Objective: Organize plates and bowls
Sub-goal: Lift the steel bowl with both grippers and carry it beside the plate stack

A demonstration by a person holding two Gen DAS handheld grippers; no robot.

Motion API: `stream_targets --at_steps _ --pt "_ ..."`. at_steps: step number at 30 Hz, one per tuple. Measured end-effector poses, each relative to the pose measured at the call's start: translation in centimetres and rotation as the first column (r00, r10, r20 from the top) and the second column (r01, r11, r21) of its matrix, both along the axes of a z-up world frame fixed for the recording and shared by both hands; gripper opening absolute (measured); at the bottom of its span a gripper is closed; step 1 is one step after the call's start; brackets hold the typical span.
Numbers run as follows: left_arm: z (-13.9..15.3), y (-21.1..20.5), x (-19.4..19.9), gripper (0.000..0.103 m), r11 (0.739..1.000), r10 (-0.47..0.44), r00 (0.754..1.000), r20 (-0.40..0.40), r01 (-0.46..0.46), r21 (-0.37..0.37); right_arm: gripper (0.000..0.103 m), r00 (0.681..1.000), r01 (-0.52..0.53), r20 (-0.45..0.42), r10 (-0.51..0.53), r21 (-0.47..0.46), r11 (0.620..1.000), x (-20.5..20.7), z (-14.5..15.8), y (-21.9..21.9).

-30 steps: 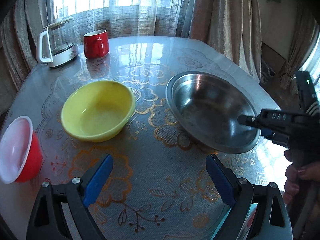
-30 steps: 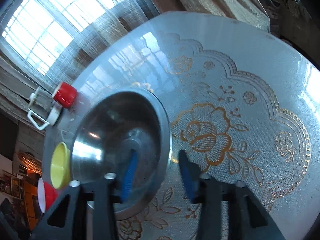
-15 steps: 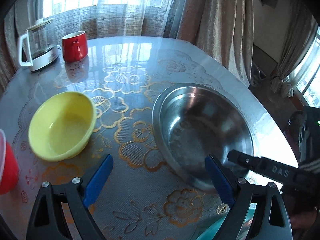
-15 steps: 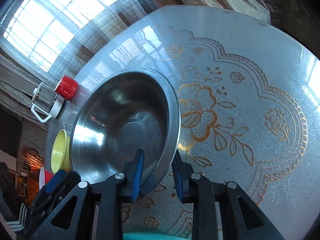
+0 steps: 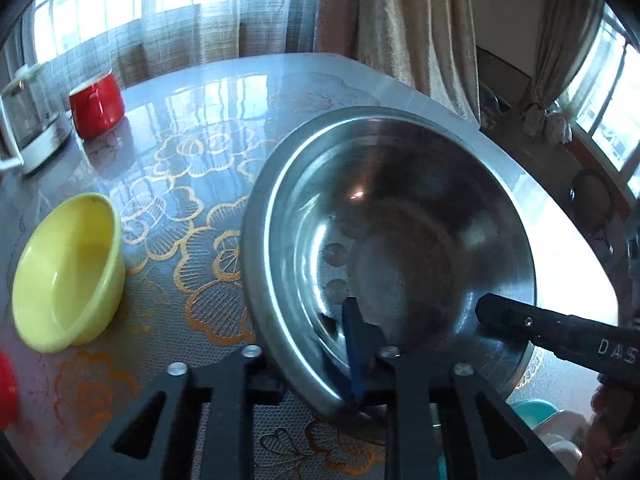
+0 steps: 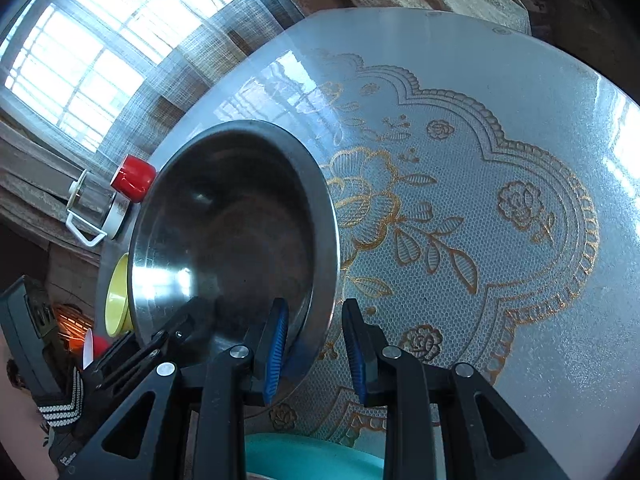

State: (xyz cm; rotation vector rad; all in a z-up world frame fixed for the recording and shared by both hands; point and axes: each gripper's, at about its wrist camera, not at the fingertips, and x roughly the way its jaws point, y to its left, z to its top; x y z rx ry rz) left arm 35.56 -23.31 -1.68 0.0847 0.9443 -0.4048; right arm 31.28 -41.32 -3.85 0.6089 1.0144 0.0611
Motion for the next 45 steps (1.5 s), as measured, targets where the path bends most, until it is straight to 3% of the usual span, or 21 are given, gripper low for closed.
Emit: stream_targets --at_steps 5,23,34,45 --pt "0.5 -0.1 -1.1 0.02 0.999 0.001 0.998 0.064 -0.004 0.053 0.017 1.0 -0.006 0.016 0.006 -0.028 1.0 -0.2 0.6 0.6" --pt "3.7 5.0 -7.3 0.019 0.992 0.115 0.978 0.176 -0.123 0.034 0.017 0.993 -0.034 0.112 0.033 0.005 0.999 -4.6 3.0 3.7" --pt "5.1 10.1 -13.1 0.019 0.979 0.201 0.961 0.192 -0.202 -0.015 0.017 0.977 -0.096 0.191 0.1 -0.027 0.995 -9.0 5.0 7.5" --pt "3.9 16.0 -18.1 0.019 0.961 0.277 0.947 0.164 -0.272 -0.051 0.017 0.958 -0.185 0.216 0.189 -0.041 0.982 -12.3 5.0 13.5"
